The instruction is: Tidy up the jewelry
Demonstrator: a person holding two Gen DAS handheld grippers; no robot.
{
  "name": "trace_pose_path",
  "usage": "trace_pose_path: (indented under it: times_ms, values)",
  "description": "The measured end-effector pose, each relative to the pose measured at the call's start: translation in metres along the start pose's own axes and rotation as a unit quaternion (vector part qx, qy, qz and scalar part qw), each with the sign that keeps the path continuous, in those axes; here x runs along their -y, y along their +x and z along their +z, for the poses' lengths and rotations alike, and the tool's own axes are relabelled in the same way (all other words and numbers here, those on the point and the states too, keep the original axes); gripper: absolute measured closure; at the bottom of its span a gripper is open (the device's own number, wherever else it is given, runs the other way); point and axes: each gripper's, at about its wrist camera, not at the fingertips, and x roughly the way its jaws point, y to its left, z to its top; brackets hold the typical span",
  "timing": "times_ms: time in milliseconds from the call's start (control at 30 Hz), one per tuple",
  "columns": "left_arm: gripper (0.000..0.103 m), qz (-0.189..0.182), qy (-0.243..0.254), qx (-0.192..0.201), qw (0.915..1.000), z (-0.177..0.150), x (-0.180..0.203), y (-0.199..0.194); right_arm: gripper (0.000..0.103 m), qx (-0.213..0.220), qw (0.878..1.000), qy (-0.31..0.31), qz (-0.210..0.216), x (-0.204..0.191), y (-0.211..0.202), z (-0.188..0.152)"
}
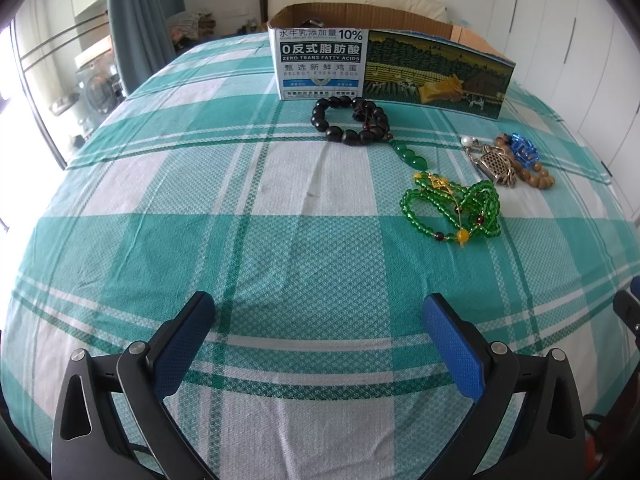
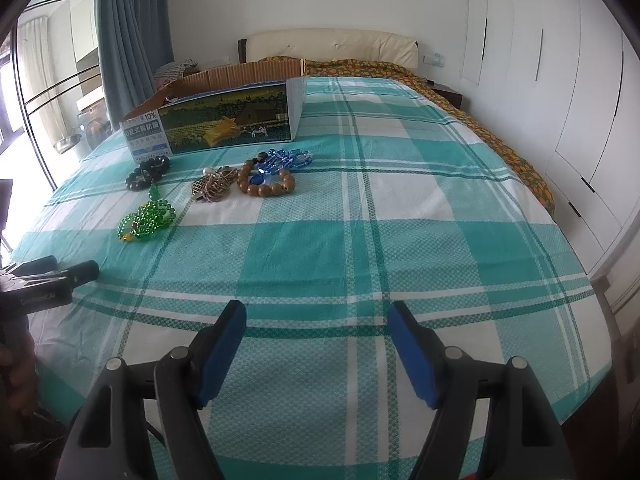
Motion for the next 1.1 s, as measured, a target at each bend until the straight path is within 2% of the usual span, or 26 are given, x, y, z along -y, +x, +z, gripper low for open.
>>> trace_pose_path:
  times_ms: [433,900,1100]
  values:
    - [0.001,0.0,0.0,0.0,1.0,0.0,0.0,0.0,0.028,0.007,1.0,-0.024,0.004,-0.015,-0.004,0.0]
    - [0.001,0.0,0.0,0.0,1.0,0.0,0.001,0.0,0.028,0.012,1.0,-0.023,0.004,-0.013,-0.008,-0.002]
    - [0.001,-0.016,-0.002,0.003,0.9999,0.0,-0.003,-0.002,0.028,0.019,1.0,-0.012,0.002,-0.005,-0.011,-0.003]
